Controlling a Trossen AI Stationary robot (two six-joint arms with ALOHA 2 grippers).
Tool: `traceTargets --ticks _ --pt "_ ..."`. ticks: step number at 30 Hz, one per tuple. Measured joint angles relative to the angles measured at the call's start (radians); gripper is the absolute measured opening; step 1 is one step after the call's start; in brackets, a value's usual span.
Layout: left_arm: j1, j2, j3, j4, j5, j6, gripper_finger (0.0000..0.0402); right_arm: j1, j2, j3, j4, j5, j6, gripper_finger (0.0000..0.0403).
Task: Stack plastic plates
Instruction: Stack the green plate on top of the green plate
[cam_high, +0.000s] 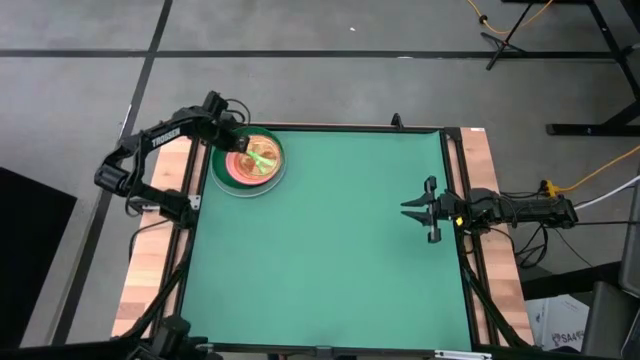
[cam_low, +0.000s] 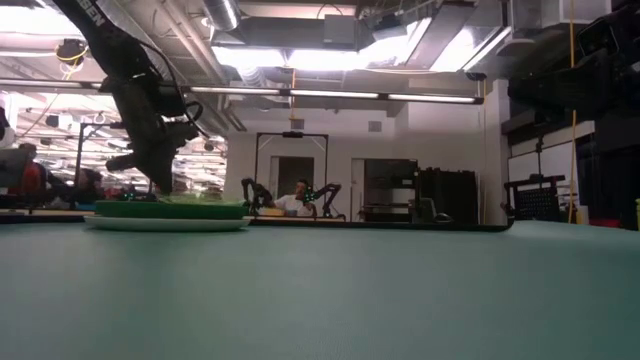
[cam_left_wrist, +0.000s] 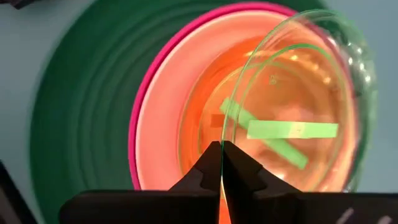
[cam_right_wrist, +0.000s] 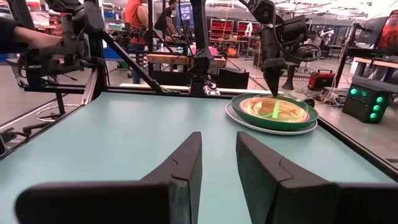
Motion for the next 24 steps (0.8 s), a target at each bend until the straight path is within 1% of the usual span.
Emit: traceTargets --ticks 6,10,13,20,24 --pt "-0.062 0.002 0.000 -0.010 -0.137 0.009 0.0000 0.000 0.000 0.000 -0.004 -0.022 0.009 0.0088" --pt "-0.084 0.002 0.000 -0.010 -0.193 0.010 0.0000 0.000 0.000 0.000 -0.005 -0.026 0.010 0.0088" --pt "-0.089 0.002 0.000 -0.010 -0.207 0.009 0.0005 0.000 0.000 0.000 -0.005 -0.026 0.010 0.0088" --pt "-0.088 0.002 0.000 -0.009 -0.211 0.009 0.0044 0.000 0.000 0.000 -0.005 -0.026 0.010 0.0088" --pt "-0.088 0.002 -0.001 -0.007 -0.211 0.008 0.0060 0.000 0.000 0.000 -0.005 -0.026 0.010 0.0088"
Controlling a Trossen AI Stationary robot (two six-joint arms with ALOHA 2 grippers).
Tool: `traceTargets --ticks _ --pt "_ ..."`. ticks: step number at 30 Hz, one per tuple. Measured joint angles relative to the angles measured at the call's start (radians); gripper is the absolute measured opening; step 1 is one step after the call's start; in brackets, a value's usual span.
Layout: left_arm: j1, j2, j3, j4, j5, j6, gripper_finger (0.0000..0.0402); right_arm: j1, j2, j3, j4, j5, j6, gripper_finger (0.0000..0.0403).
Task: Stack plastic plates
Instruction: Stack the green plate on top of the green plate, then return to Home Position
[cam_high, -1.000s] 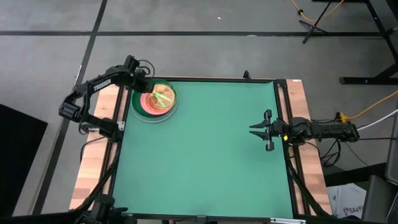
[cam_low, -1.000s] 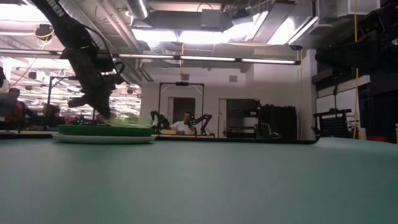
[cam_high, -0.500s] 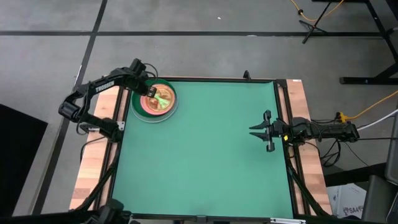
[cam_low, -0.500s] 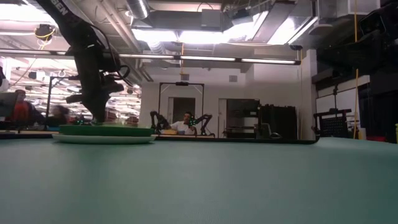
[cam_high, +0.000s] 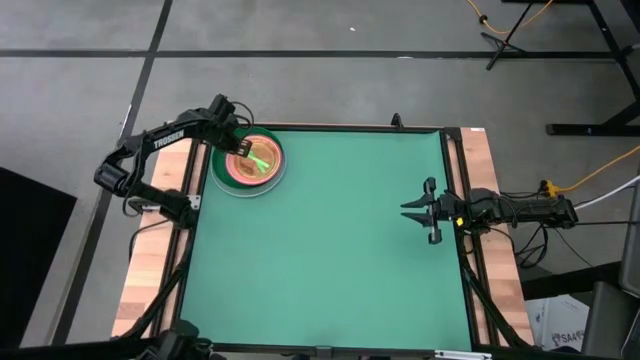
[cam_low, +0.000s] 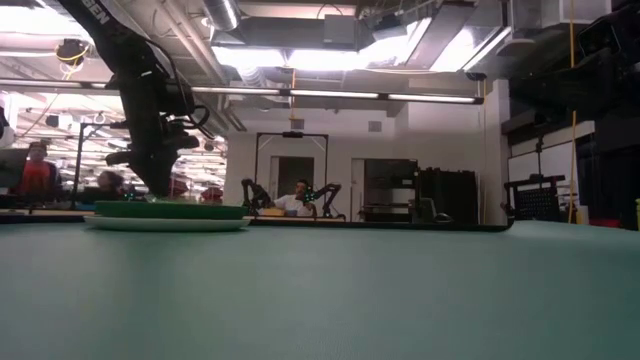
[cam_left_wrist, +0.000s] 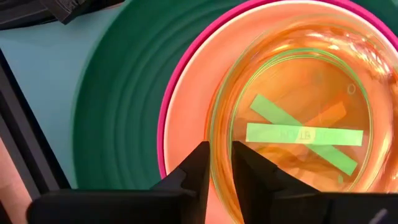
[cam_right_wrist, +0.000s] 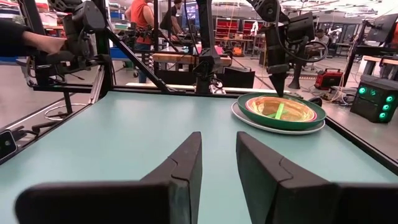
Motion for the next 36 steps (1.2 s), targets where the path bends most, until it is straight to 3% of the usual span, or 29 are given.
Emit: traceTargets --ticks 10,18,22,25,29,36 --pt "0.000 0.000 0.011 -0.004 -0.001 -0.021 0.0063 0.000 0.000 0.000 0.000 0.000 0.000 0.0088" --pt "0.000 -0.001 0.141 -0.105 -0.034 -0.018 0.0057 0.000 0.000 0.000 0.000 0.000 0.000 0.0088" --pt "-0.038 -0.003 0.209 -0.142 0.080 0.036 0.0057 0.000 0.000 0.000 0.000 0.000 0.000 0.0088" --pt "-0.111 -0.025 0.222 -0.115 0.154 0.055 0.0050 0.000 0.000 0.000 0.000 0.000 0.000 0.0088" --pt "-0.274 -0.071 0.211 -0.010 0.152 0.053 0.0032 0.000 0.000 0.000 0.000 0.000 0.000 0.0088" --pt "-0.609 -0.099 0.166 0.331 0.149 -0.005 0.0003 0.000 0.000 0.000 0.000 0.000 0.000 0.0088"
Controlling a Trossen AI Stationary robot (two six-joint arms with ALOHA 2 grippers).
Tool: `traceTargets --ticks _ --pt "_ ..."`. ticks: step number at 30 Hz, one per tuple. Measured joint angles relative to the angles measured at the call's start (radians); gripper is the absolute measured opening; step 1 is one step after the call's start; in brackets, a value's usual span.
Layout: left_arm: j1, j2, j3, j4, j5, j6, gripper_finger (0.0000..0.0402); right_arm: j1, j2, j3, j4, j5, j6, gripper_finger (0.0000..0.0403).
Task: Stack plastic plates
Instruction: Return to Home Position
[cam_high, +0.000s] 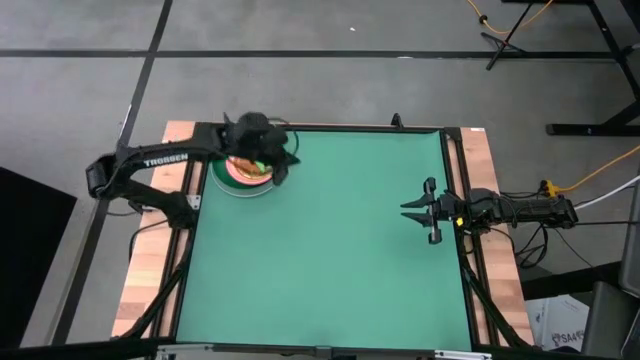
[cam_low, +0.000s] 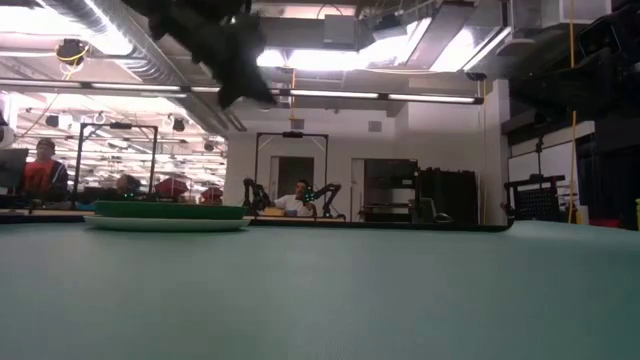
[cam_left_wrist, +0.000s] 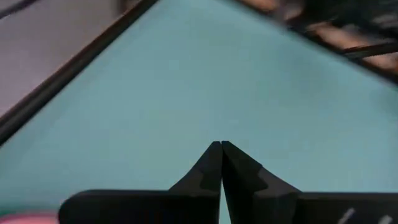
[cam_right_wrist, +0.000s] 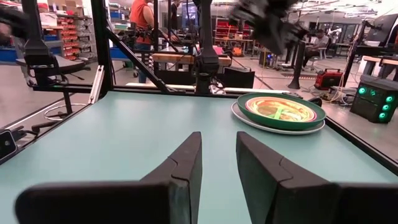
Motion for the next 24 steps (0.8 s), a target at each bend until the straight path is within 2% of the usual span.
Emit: traceTargets --ticks 5,8,11,17,24 --pt "-0.207 -0.015 -0.002 0.171 -0.069 -0.002 0.0003 0.000 0.000 0.000 0.000 0.000 0.000 0.0088" --pt "-0.295 -0.076 -0.003 0.190 -0.086 0.036 0.0003 0.000 0.000 0.000 0.000 0.000 0.000 0.0088" --pt "-0.360 -0.171 -0.003 0.127 -0.105 0.070 0.0003 0.000 0.000 0.000 0.000 0.000 0.000 0.0088" --pt "-0.435 -0.399 -0.029 0.025 -0.152 0.143 0.0004 0.000 0.000 0.000 0.000 0.000 0.000 0.0088" --pt "-0.453 -0.709 -0.270 0.034 -0.216 0.147 0.0004 0.000 0.000 0.000 0.001 0.000 0.000 0.0088"
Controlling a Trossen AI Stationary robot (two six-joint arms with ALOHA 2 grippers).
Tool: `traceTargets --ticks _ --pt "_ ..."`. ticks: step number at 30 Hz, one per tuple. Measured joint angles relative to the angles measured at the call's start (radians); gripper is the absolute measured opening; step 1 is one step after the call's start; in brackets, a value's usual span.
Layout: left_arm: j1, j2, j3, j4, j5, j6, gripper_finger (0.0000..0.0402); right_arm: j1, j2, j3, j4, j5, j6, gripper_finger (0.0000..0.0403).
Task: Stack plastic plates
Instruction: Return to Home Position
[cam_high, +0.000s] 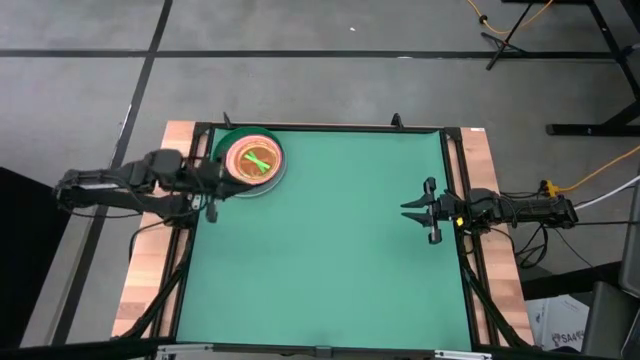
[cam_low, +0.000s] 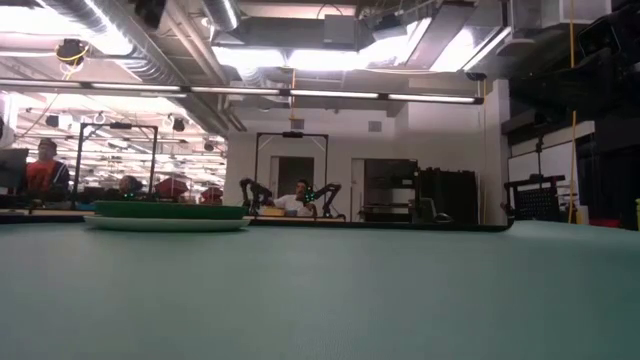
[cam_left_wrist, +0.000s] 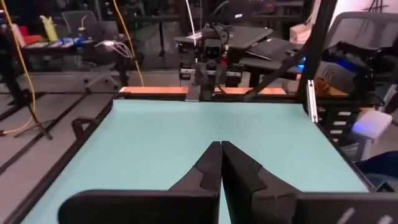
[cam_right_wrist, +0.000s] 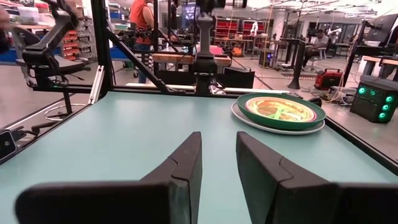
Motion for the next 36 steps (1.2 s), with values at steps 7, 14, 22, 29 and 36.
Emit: traceTargets --ticks 7,14,22,29,36 --pt "0.000 -0.275 -0.333 0.223 0.068 0.000 0.0004 0.000 0.000 0.000 0.000 0.000 0.000 0.0088" --pt "0.000 -0.454 -0.595 0.446 0.112 0.022 0.0004 0.000 0.000 0.000 0.000 0.000 0.000 0.0088" --pt "0.000 -0.573 -0.692 0.496 0.137 0.052 0.0004 0.000 0.000 0.000 0.000 0.000 0.000 0.0088" --pt "0.001 -0.571 -0.706 0.486 0.146 0.077 0.0004 0.000 0.000 0.000 0.000 0.000 0.000 0.0088" --pt "0.001 -0.571 -0.708 0.452 0.172 0.075 0.0004 0.000 0.000 0.000 0.000 0.000 0.000 0.0088"
